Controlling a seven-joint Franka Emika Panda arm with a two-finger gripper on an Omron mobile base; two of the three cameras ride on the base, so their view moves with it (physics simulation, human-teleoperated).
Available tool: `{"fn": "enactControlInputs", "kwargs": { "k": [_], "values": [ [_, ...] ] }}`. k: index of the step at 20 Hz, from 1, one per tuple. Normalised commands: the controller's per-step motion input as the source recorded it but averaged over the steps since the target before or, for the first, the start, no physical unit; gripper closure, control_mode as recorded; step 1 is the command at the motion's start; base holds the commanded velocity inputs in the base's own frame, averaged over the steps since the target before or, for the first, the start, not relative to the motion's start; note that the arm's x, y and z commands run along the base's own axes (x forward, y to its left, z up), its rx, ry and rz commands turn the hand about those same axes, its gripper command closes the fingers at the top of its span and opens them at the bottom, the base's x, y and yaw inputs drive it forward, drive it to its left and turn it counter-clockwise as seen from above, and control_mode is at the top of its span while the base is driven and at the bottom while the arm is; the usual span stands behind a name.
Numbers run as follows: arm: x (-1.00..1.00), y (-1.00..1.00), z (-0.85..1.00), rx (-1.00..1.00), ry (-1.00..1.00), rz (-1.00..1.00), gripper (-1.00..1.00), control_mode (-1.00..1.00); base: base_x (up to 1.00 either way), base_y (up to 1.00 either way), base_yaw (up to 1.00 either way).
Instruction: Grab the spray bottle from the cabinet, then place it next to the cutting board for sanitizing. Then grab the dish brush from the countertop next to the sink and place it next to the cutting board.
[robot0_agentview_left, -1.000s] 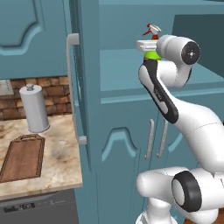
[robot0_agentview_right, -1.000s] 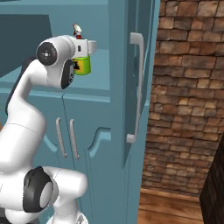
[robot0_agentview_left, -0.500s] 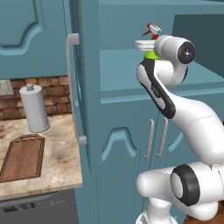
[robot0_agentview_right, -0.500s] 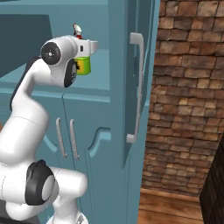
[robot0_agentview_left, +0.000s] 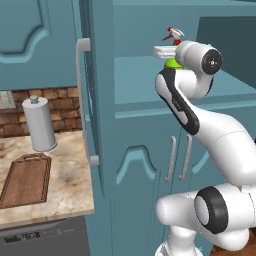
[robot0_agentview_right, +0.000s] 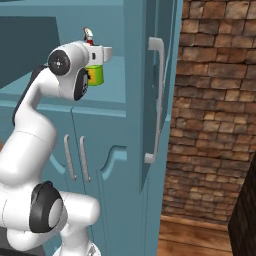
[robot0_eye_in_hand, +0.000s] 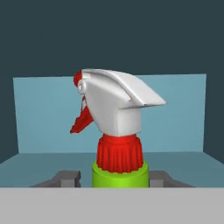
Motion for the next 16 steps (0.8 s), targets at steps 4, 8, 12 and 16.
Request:
{"fn": "enactControlInputs", "kwargs": {
  "k": [4,8,12,16],
  "values": [
    [0.0,0.0,0.0,0.0,-0.03,0.0,1.0,-1.0,0.0,0.0,0.0],
    [0.0,0.08,0.0,0.0,-0.05,-0.03,1.0,-1.0,0.0,0.0,0.0],
    [-0.1,0.17,0.0,0.0,-0.03,-0.05,1.0,-1.0,0.0,0.0,0.0],
    [-0.39,0.14,0.0,0.0,-0.08,-0.06,1.0,-1.0,0.0,0.0,0.0]
  ]
}}
